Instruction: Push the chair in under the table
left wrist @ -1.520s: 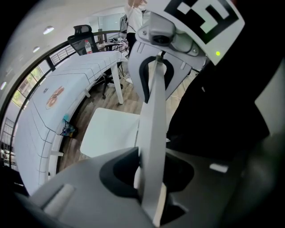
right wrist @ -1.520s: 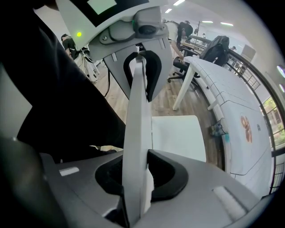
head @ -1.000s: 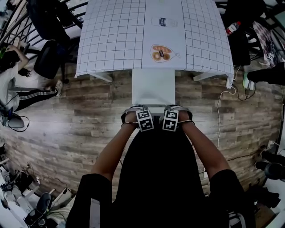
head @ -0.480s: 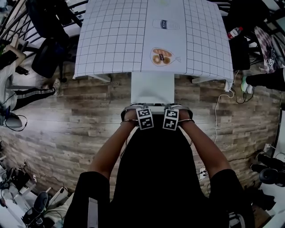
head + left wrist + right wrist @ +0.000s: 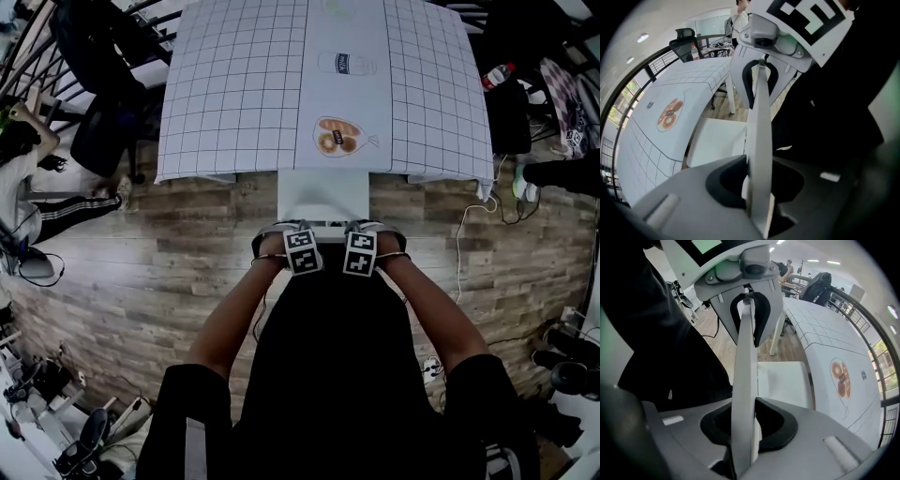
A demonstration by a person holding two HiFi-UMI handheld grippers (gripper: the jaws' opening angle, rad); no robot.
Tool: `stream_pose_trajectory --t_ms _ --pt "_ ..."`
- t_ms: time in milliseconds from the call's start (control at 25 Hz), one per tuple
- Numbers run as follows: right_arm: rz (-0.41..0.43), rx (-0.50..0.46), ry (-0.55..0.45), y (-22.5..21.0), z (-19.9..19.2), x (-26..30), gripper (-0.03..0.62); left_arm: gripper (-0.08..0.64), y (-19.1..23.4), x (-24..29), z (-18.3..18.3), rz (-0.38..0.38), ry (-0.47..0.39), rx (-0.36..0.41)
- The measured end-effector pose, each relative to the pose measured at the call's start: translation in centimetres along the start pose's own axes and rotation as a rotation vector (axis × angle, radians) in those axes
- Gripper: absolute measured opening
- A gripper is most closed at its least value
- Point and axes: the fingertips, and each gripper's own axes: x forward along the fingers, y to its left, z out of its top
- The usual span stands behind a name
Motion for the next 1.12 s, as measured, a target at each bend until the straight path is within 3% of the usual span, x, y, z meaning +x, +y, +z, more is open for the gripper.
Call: stream_pose_trajectory --t_ms 520,880,1120 --pt "0.044 -0.035 -0.025 -5.5 -1.0 -0.4 0.084 0.1 5.3 0.0 1.3 -0.037 0.01 -0.037" --pt "0.044 -0.044 -0.048 -10.2 -1.3 -0.6 0.083 0.101 10.0 -0.2 2.1 -0.019 0.015 -0.049" --pt "0.038 -0.056 -0.048 -12.8 -2.0 -0.5 0.083 0.103 12.4 0.2 2.8 -0.027 0.03 -0.018"
